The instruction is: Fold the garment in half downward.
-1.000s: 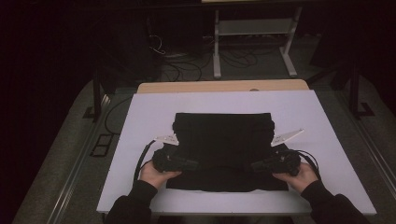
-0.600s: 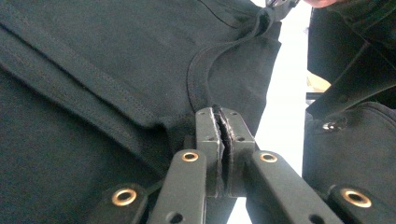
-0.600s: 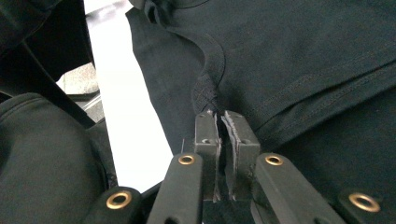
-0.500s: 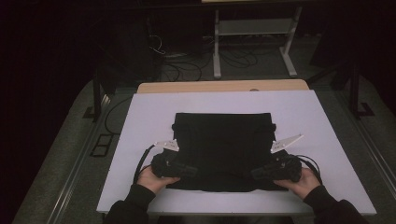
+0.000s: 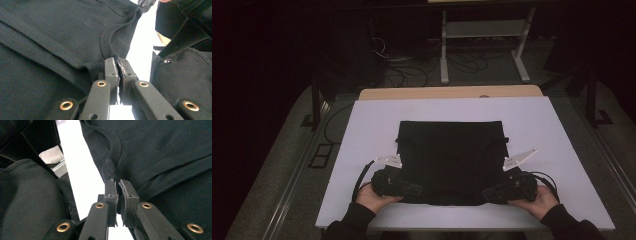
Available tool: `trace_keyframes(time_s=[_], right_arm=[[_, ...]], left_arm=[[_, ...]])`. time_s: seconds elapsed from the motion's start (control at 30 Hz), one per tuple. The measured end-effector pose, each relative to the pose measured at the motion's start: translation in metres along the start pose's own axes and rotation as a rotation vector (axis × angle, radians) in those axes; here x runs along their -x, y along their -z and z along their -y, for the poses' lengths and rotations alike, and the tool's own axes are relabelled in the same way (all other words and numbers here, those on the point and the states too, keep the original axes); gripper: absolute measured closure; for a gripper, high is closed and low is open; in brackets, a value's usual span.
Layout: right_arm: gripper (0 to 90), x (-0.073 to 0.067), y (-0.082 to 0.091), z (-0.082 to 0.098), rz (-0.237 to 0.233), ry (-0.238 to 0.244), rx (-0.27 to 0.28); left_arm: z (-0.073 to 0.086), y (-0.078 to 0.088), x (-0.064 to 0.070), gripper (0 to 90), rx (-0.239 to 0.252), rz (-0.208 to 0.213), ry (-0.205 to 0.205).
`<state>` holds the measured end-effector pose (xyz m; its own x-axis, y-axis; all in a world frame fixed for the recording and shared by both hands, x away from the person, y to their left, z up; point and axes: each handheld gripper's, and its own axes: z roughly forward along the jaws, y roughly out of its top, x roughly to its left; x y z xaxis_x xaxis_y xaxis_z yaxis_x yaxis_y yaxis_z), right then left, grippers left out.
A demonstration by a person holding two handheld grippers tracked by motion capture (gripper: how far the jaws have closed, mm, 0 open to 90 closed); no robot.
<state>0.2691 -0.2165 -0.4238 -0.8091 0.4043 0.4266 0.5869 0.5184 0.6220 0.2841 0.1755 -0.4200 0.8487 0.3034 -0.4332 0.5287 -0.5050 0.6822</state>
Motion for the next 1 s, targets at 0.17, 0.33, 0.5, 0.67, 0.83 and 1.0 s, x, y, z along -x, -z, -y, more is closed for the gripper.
trace_keyframes(time_s=[0.17,0.33,0.5,0.67,0.83,1.0], right_arm=[[83.0,-0.006,0.0,0.003,-0.011,0.012,-0.01],[82.9,-0.009,-0.002,0.005,-0.023,0.016,-0.027],[82.7,-0.01,-0.002,0.006,-0.021,0.011,-0.041],[82.6,-0.011,-0.002,0.008,-0.021,0.013,-0.046],[82.5,-0.013,-0.002,0.009,-0.022,0.015,-0.055],[82.4,-0.015,-0.003,0.01,-0.026,0.019,-0.063]], left_arm=[[0.004,-0.003,0.006,85.4,-0.037,0.016,0.001],[0.006,-0.004,0.009,85.4,-0.06,0.024,-0.003],[0.008,-0.007,0.01,85.4,-0.084,0.03,0.006],[0.01,-0.009,0.011,85.4,-0.103,0.037,0.011],[0.01,-0.009,0.012,85.6,-0.111,0.043,0.008],[0.011,-0.01,0.013,85.6,-0.116,0.049,0.008]])
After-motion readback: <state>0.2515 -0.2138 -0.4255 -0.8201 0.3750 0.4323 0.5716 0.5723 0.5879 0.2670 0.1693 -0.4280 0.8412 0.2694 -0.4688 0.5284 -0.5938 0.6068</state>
